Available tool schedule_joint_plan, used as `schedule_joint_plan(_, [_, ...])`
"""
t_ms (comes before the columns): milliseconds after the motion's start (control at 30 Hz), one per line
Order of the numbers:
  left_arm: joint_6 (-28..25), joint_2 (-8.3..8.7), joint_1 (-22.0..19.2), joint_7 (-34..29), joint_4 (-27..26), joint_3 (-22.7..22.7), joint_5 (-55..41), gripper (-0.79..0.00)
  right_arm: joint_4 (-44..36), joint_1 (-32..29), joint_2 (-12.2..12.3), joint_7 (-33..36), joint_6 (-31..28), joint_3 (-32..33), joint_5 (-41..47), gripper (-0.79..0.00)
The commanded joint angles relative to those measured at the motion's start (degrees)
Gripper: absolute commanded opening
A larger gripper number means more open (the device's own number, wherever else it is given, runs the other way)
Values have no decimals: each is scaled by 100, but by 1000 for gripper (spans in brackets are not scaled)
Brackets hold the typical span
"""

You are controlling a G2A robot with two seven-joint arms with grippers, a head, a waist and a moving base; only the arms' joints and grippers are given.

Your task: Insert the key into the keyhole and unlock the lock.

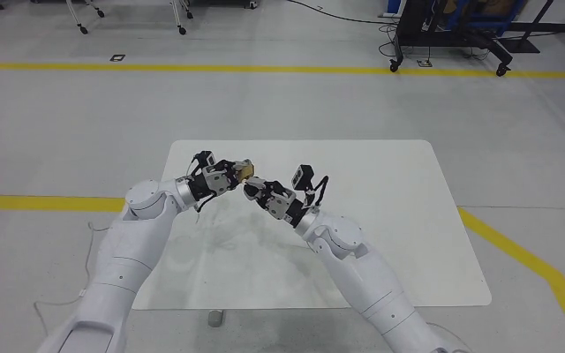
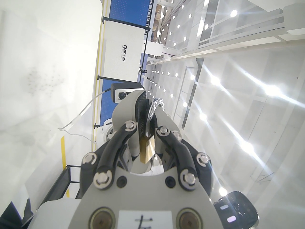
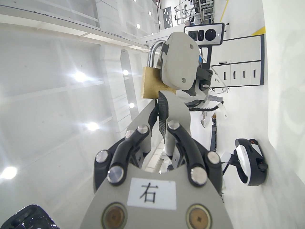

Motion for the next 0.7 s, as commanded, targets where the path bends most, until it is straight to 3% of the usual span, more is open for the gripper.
schedule_joint_plan(0, [-9,0,4,0,-2,-2,-3,-785,0,9,0,-38,-3,-13,-52,-656])
schedule_joint_plan(100, [-9,0,5,2,-5,-3,-3,-785,-22,12,-1,-82,-8,-32,-113,-563])
schedule_joint_plan(200, [-15,0,8,20,-10,-7,3,-785,-55,4,0,-116,-8,-40,-143,-566])
schedule_joint_plan(500, [-31,4,14,25,-17,-27,-2,-785,-41,-14,-8,-27,27,-4,139,-739])
schedule_joint_plan(667, [-27,5,12,12,-23,-29,6,-785,72,16,-7,232,145,58,465,-730])
